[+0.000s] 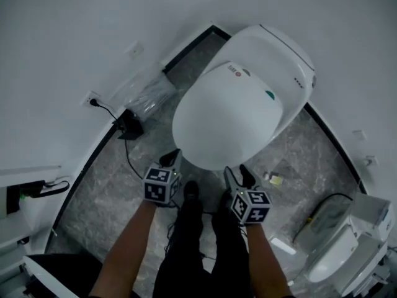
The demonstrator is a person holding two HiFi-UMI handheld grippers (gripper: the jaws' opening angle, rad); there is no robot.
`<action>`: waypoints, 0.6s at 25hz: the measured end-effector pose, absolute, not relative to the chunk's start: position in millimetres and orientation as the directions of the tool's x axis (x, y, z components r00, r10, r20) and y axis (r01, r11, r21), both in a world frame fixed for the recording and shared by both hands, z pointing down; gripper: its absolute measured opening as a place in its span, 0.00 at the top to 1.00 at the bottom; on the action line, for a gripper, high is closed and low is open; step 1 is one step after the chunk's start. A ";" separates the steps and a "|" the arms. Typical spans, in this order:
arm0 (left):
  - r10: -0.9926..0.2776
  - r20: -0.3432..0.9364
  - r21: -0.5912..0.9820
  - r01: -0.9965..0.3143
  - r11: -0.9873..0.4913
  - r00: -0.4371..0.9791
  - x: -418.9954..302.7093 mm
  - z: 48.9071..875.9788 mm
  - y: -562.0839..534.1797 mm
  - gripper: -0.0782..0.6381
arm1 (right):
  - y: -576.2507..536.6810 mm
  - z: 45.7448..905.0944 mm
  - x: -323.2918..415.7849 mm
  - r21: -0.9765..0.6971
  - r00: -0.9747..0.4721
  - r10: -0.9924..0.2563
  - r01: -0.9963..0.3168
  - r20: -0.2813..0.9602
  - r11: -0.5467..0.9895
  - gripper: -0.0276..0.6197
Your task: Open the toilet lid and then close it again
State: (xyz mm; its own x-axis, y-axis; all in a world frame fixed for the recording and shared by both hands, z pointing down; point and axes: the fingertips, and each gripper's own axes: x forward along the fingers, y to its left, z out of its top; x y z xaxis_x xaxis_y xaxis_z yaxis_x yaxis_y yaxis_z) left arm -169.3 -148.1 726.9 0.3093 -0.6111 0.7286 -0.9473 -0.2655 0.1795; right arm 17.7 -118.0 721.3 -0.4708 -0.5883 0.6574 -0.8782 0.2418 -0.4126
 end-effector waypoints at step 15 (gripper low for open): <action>-0.527 0.738 0.345 -0.907 -0.242 0.421 -200.1 809.2 -177.9 0.55 | -113.8 790.8 27.6 -0.409 -0.276 -0.635 -0.910 0.722 -0.069 0.43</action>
State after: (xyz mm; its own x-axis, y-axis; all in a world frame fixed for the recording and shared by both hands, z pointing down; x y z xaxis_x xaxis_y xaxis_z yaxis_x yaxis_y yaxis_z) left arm -200.1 -177.9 809.2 0.4210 -0.5271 0.7382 -0.9070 -0.2419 0.3447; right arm 27.6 -113.8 790.8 -0.2761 -0.6346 0.7218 -0.9099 -0.0693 -0.4090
